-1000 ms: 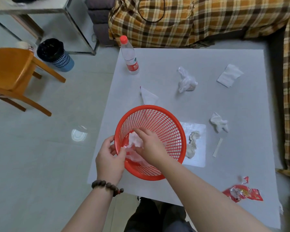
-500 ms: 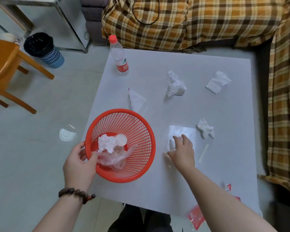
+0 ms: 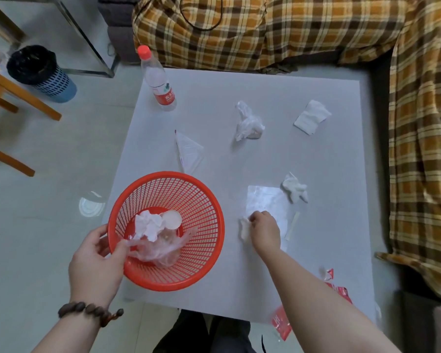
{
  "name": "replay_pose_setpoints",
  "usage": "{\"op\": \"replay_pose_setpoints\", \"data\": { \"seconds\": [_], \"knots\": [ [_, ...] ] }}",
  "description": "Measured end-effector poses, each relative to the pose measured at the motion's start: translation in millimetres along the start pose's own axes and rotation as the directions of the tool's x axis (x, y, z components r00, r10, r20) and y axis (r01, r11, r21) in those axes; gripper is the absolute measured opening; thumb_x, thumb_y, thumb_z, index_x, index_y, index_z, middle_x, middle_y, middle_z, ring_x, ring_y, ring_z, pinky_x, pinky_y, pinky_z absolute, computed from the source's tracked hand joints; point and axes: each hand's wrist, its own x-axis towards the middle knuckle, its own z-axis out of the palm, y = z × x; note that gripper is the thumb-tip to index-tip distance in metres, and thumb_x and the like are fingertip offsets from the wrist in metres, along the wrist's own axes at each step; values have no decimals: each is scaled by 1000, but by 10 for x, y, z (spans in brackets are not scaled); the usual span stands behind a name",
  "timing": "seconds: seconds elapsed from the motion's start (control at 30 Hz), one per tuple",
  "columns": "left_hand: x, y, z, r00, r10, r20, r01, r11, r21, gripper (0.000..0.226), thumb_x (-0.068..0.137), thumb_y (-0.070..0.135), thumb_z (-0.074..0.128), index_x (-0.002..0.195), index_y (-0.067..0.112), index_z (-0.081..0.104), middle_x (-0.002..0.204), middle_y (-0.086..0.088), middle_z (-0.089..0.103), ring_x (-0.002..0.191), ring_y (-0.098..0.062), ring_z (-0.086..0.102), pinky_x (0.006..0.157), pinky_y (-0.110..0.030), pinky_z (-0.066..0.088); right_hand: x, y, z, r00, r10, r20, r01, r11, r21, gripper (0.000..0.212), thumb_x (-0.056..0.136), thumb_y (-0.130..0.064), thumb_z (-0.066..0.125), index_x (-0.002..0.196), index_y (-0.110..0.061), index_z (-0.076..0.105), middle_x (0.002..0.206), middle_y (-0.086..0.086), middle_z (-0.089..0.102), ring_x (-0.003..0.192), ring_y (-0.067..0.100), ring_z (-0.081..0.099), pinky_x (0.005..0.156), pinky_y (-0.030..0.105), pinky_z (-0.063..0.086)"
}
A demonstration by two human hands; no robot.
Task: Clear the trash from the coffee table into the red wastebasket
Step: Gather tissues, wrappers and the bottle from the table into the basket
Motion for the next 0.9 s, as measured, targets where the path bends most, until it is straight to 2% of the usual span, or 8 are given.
{"op": "replay_pose_setpoints", "data": {
  "seconds": [0.13,0.27,0.37,0.47,0.57,0.63,0.77,0.9],
  "knots": [
    [-52,57,70,1000,8,17,-8,999,34,32,78,6,67,102,27,60,88,-1,70,85,-23,67,78,-38,53,-316,-369,-253,977,-5,-211,75,943,323,16,82,-4,54,90,-13,64,94,-2,61,86,15,56,72,23,40],
    [-165,145,165,996,21,83,-27,997,76,32,78,8,67,104,25,62,87,-2,71,83,-22,67,71,-33,51,-738,-824,-404,926,-176,-334,307,865,397,15,75,-3,62,83,-16,65,84,-8,60,80,3,52,71,11,37],
    [-295,224,256,990,31,136,-43,995,86,33,79,9,66,108,24,62,88,-3,71,84,-24,67,79,-44,55,-937,-1046,-336,915,-312,-255,390,844,368,14,77,-2,60,86,-12,66,88,0,63,86,12,53,74,19,38],
    [-423,288,359,980,49,194,-68,993,93,32,80,10,66,110,22,62,89,-1,71,84,-22,68,79,-46,55,-987,-1099,-257,934,-334,-129,358,878,318,17,85,-9,57,99,-12,66,99,1,61,96,16,51,78,23,38],
    [-536,318,425,968,70,241,-92,992,81,30,81,11,67,108,23,62,87,2,70,82,-21,68,77,-46,56,-1004,-1040,-255,938,-338,81,300,905,302,40,86,-15,59,126,-16,56,128,2,53,119,20,45,98,32,38],
    [-583,325,452,961,88,261,-111,991,76,29,81,11,65,107,24,62,87,3,70,81,-21,68,76,-46,56,-1037,-969,-326,935,-329,133,286,920,267,52,87,-22,61,137,-22,46,144,2,41,132,20,35,108,37,31],
    [-626,327,494,951,104,291,-127,990,63,26,81,16,68,102,28,60,86,1,70,79,-21,68,74,-45,57,-1190,-713,-628,944,-303,-127,328,882,337,45,87,-25,62,131,-21,52,139,1,47,130,15,37,106,25,27],
    [-641,318,568,943,127,308,-159,984,80,26,83,20,68,106,25,60,88,0,69,81,-23,68,73,-41,56,-1333,-33,-849,900,-20,-435,195,912,362,33,86,-26,62,118,-17,57,122,1,53,116,14,46,95,21,33]
  ]
}}
